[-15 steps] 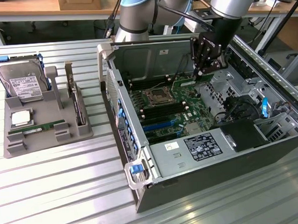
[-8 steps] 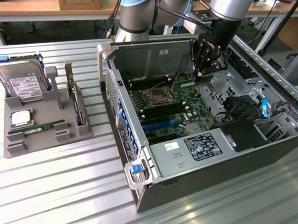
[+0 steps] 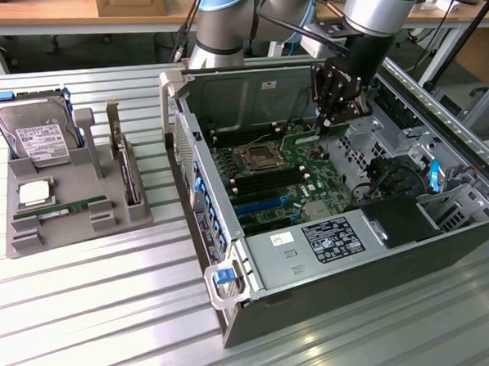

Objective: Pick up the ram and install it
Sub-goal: 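Insert the ram into the slot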

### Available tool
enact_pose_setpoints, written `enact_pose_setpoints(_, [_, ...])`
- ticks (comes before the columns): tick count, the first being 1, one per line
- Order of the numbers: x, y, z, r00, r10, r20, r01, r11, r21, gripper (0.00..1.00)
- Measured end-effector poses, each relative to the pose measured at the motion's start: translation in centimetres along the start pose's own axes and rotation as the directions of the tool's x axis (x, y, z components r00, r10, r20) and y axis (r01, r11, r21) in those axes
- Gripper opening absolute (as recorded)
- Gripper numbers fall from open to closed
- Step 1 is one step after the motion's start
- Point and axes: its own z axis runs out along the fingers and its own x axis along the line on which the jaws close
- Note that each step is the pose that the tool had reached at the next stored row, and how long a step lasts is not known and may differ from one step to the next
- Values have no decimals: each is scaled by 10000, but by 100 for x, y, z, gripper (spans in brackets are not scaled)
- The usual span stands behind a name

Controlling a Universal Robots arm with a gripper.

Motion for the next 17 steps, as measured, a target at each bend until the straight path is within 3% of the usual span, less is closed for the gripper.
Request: enact_pose_setpoints(17, [1, -4, 104, 10000, 0, 0, 0, 10000, 0, 12])
